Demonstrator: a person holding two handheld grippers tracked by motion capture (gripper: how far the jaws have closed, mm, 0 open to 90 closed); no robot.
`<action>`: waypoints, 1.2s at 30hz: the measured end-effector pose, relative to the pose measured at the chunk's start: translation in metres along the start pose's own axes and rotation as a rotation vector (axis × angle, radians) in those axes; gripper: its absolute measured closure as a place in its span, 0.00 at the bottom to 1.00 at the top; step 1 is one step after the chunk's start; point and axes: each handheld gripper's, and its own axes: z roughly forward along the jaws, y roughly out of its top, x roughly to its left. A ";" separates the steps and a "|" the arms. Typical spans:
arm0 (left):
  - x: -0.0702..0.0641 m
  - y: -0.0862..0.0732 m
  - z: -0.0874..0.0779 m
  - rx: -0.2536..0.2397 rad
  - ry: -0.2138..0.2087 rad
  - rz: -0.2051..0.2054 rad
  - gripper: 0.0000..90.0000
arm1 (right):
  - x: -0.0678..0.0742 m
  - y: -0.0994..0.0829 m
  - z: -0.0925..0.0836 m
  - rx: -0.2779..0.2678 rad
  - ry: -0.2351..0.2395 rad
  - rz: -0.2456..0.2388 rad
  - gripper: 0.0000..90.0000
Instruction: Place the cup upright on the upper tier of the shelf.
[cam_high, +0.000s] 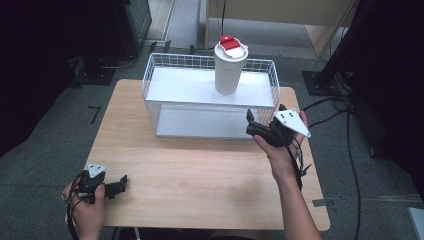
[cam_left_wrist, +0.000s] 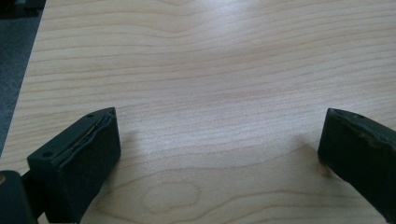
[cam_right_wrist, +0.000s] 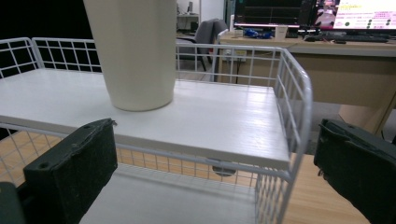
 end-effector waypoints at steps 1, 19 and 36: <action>0.000 0.000 0.000 0.000 0.000 0.000 0.00 | -0.002 -0.001 -0.002 0.001 -0.003 -0.001 0.00; 0.000 0.000 0.000 0.000 0.000 0.001 0.00 | -0.030 -0.043 -0.041 0.022 -0.024 0.000 0.00; 0.000 0.000 0.000 0.000 0.000 0.000 0.00 | -0.062 -0.099 -0.068 0.093 -0.116 0.036 0.00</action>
